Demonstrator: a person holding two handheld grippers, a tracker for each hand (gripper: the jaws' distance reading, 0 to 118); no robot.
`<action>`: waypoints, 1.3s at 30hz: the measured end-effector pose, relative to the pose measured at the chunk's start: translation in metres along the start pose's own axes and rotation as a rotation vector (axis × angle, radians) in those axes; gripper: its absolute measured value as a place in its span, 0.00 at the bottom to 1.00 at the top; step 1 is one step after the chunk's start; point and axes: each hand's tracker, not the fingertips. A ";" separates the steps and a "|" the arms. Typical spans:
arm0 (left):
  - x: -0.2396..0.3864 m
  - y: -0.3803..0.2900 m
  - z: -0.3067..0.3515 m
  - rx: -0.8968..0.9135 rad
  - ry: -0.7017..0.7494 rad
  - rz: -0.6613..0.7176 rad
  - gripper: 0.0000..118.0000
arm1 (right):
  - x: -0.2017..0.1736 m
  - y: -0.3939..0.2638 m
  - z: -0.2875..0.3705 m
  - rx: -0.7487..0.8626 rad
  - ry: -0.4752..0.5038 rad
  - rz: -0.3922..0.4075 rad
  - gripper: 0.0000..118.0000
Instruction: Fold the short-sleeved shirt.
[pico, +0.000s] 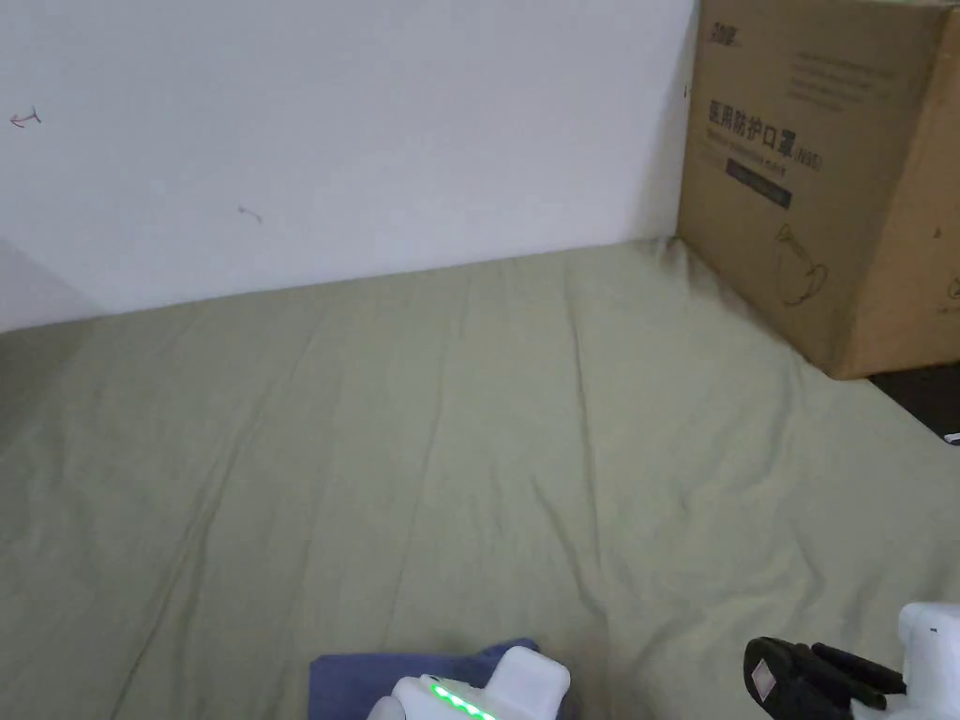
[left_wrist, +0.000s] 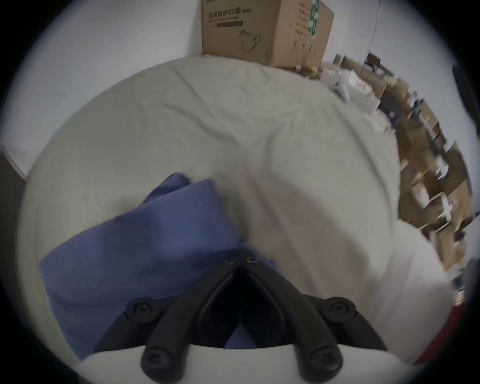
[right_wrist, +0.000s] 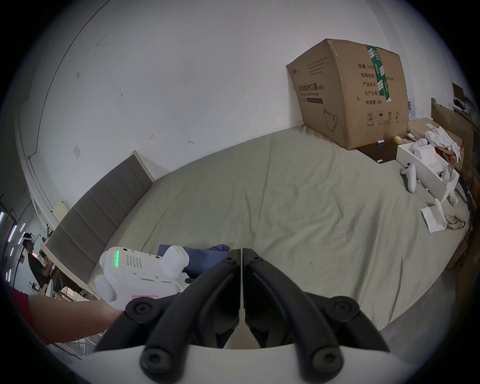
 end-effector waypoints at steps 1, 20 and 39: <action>-0.002 0.002 0.012 0.033 -0.105 0.054 0.00 | -0.002 0.000 0.000 -0.004 0.007 -0.001 0.01; -0.030 -0.080 0.278 1.054 0.564 0.170 0.00 | -0.105 0.028 0.032 0.730 -0.120 0.370 0.01; -0.056 -0.085 0.288 1.004 0.678 0.257 0.00 | -0.098 0.036 0.021 0.552 -0.070 0.336 0.01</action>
